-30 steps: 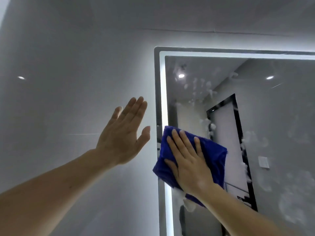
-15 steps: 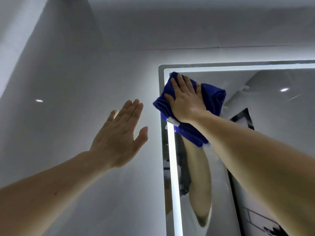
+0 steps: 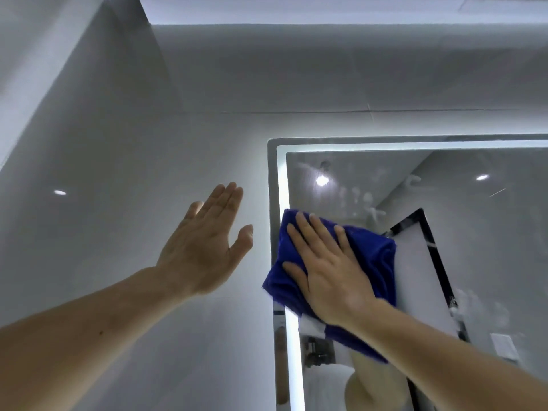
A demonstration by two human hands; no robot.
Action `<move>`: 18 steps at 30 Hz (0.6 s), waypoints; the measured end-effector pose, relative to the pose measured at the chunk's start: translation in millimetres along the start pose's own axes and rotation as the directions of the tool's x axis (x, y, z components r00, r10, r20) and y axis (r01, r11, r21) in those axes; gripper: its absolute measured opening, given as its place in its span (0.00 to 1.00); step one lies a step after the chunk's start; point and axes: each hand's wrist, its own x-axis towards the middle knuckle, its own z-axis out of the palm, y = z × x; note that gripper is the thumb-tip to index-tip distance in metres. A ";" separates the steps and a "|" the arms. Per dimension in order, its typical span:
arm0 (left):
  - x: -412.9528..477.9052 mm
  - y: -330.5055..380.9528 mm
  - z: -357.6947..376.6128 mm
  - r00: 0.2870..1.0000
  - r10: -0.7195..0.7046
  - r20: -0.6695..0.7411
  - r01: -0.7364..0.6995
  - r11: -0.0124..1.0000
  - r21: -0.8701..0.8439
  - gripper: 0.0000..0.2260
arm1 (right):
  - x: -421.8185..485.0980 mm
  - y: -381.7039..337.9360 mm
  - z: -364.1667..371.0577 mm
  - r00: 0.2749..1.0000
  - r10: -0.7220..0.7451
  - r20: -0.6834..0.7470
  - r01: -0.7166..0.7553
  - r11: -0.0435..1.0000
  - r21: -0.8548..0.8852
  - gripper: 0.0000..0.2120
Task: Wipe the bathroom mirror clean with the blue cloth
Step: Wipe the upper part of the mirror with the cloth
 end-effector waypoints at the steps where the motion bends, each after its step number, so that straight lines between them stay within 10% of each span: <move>1: 4.5 -0.2 -1.5 1.000 0.001 -0.002 -0.001 1.000 0.012 0.31 | 17.3 6.4 -3.8 1.000 0.025 -0.007 -0.025 1.000 0.003 0.31; 11: 32.6 -6.0 -8.2 0.999 0.034 0.027 -0.034 0.999 -0.001 0.36 | 190.3 46.0 -41.6 0.952 0.303 -0.027 -0.298 0.946 0.128 0.30; 18: 36.2 -12.0 -20.2 0.997 0.071 -0.011 -0.070 0.997 0.045 0.33 | 204.4 24.4 -39.8 0.997 0.062 -0.041 -0.059 0.996 0.062 0.30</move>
